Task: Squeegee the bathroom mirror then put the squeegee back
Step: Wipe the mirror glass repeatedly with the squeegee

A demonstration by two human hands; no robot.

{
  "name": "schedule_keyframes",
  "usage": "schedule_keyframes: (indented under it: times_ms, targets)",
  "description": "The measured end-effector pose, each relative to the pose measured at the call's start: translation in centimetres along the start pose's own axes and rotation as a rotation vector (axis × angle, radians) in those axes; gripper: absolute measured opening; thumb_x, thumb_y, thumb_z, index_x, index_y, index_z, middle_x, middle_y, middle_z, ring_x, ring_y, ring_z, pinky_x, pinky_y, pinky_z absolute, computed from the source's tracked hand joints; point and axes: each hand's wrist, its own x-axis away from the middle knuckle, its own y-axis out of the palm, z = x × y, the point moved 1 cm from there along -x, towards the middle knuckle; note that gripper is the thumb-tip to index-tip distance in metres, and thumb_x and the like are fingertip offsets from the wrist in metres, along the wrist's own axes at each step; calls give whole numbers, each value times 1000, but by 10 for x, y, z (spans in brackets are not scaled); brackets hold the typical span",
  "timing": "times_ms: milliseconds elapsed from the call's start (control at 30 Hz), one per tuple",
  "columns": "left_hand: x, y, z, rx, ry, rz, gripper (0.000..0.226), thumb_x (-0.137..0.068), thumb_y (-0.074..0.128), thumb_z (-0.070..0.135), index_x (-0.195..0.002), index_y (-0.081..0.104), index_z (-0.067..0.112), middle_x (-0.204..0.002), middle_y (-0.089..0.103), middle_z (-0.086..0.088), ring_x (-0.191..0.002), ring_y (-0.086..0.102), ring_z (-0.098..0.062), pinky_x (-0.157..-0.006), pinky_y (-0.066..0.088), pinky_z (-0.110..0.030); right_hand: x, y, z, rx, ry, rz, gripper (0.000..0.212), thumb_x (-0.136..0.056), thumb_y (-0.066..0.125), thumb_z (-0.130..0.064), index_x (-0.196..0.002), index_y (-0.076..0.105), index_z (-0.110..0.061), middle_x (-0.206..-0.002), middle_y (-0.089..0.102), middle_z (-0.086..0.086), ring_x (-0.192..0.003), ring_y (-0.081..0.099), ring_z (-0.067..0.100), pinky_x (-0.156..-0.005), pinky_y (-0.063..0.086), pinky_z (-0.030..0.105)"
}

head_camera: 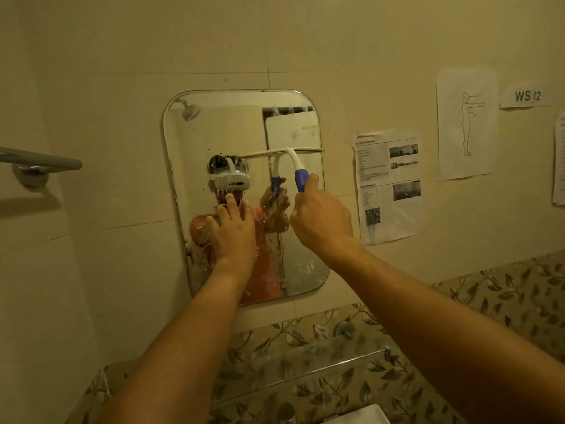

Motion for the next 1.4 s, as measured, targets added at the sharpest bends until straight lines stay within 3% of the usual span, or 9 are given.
schedule_keyframes:
  times_ms: [300,467,567,700,1200,1300,1400]
  targets:
    - [-3,2,-1,34,-3,-7,104,-71,86,33,-155,26,19,-157,17,-24,-135,31,-40,-108,38,-54,-55,-33,-8,-41,-153,143,49,-107,39,-31,-151,25,-13,-85,59,4,-62,56,16,-55,51,34]
    - [-2,3,-2,79,13,-19,106,-68,85,37,-154,26,18,-157,17,-24,-136,32,-41,-110,34,-55,-80,-46,-22,31,-222,154,65,-106,43,-25,-160,8,-20,-78,52,3,-62,54,19,-54,49,34]
    - [-1,3,-2,74,10,10,98,-70,83,33,-152,32,17,-156,21,-24,-134,35,-41,-108,36,-56,-86,-45,-29,56,-194,143,65,-105,43,-23,-160,9,-21,-82,56,7,-65,57,22,-61,57,42]
    - [0,8,-2,49,8,35,91,-75,77,33,-152,32,17,-156,22,-25,-134,37,-41,-107,38,-57,-86,-38,-33,28,-173,139,62,-105,42,-21,-159,12,-21,-73,49,1,-58,49,16,-57,50,37]
    - [-4,5,1,-15,18,-40,104,-77,81,29,-158,17,16,-160,12,-28,-139,29,-44,-112,31,-61,-50,-30,-15,-27,-109,51,56,-105,37,-26,-156,16,-19,-77,58,7,-65,58,26,-55,49,40]
    - [-3,1,1,-15,10,-48,106,-77,81,37,-158,17,17,-160,10,-26,-140,28,-43,-113,30,-60,-37,-28,-10,-23,-90,19,58,-106,36,-28,-158,12,-18,-74,56,5,-62,55,22,-52,43,37]
    - [-1,0,2,-44,0,-39,107,-75,81,40,-158,17,19,-160,10,-23,-138,28,-40,-113,31,-57,-21,-24,-4,-31,-80,5,58,-106,37,-28,-157,11,-18,-72,56,4,-61,57,22,-52,50,40]
